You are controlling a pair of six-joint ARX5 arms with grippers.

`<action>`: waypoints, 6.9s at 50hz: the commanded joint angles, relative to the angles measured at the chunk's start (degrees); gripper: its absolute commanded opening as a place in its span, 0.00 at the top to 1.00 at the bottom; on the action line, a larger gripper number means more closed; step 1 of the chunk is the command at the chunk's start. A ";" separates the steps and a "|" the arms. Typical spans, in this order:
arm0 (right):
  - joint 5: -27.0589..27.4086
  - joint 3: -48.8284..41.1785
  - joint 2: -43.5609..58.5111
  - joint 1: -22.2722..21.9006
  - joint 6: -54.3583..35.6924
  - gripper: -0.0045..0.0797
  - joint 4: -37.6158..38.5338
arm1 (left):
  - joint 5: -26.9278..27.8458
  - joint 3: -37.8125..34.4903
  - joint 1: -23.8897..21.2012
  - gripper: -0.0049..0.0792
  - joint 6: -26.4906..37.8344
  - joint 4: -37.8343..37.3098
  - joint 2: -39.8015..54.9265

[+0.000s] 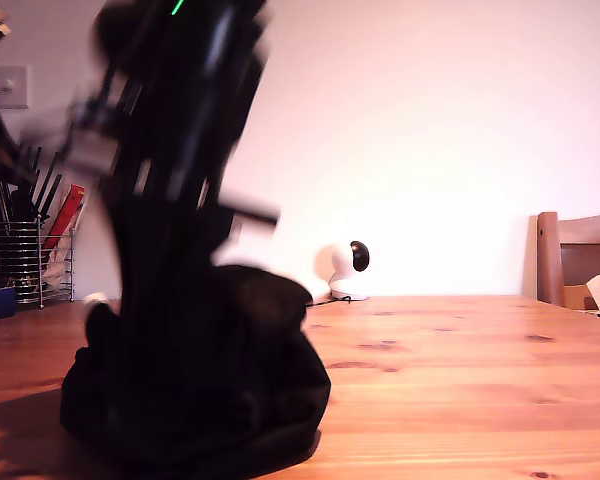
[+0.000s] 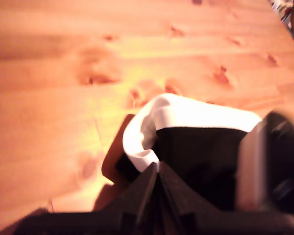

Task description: Fold the shorts in front of you. After folding it, place it to the left side.

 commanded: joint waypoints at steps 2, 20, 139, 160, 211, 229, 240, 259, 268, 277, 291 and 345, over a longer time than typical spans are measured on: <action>0.61 -0.39 1.22 1.81 -0.37 0.96 0.85 | 0.00 -0.28 0.31 0.96 0.26 0.15 -0.48; -1.46 -0.04 1.29 1.99 0.04 0.58 0.46 | 0.04 -0.28 0.35 0.96 0.76 -1.01 -0.85; -2.43 15.43 1.07 -13.40 -6.60 0.96 -21.18 | 1.60 -0.26 -10.47 0.96 4.17 6.51 23.50; 6.38 15.34 0.39 -13.92 -7.45 0.96 -10.38 | 0.11 -0.24 -10.29 0.96 4.17 9.18 25.16; 8.81 -37.68 -38.07 -17.55 -13.94 0.96 47.56 | -0.39 -0.26 -8.26 0.96 4.11 12.28 25.18; -5.14 -50.07 -44.61 -21.64 2.05 0.96 45.51 | -0.37 -0.26 -8.33 0.96 3.72 11.56 29.05; -9.68 -50.14 -40.68 -21.73 7.04 0.96 44.92 | -0.39 -0.26 -8.33 0.96 3.76 10.60 30.77; -20.41 -50.14 -31.17 -21.66 12.26 0.96 45.27 | -0.63 -0.31 -8.33 0.96 4.02 7.87 32.00; -22.05 -50.14 -28.30 -21.18 12.74 0.96 46.16 | -0.57 -0.31 -8.33 0.96 4.11 7.87 33.03; -22.38 -50.14 -25.07 -19.93 13.14 0.96 47.82 | 0.15 -0.35 -8.68 0.96 3.67 7.19 33.03; -23.15 -50.14 -21.62 -19.26 13.68 0.96 50.60 | 2.05 -0.42 -10.73 0.96 0.96 6.60 33.03; -21.77 -50.16 -20.20 -17.05 1.46 0.96 40.94 | 2.93 -0.42 -14.23 0.96 -2.86 9.77 39.04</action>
